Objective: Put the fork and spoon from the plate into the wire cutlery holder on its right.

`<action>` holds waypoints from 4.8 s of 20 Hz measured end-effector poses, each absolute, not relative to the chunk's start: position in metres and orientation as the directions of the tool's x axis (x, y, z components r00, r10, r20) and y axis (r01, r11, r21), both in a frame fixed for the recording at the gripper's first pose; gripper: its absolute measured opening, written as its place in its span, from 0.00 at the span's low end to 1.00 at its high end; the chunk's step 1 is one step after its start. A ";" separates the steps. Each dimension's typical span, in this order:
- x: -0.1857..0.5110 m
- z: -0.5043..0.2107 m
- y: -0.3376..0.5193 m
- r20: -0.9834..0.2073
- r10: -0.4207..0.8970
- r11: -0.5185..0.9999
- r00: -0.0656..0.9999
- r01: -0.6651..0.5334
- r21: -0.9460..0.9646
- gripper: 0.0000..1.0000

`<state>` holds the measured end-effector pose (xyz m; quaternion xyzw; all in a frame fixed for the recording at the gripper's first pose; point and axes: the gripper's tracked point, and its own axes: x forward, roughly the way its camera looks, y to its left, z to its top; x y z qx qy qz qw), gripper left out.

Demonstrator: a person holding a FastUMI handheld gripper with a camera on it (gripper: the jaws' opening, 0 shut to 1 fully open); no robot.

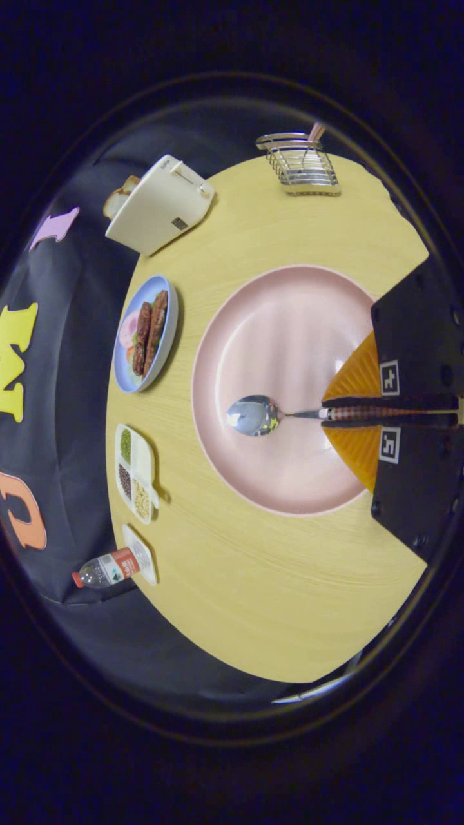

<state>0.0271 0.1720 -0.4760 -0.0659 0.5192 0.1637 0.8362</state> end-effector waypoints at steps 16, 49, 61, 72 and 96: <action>0.052 -0.275 -0.075 -0.914 0.135 0.968 0.383 -0.247 0.040 0.03; 0.086 -0.360 -0.175 -0.952 -0.045 0.976 -0.304 -0.214 0.023 0.07; 0.105 -0.361 -0.154 -0.984 0.064 0.988 -0.165 -0.130 0.086 0.40; 0.092 -0.238 -0.054 -0.867 0.175 0.969 0.467 -0.236 0.068 0.97; -0.020 0.005 0.066 -0.033 0.194 0.981 0.980 -0.195 -0.005 0.95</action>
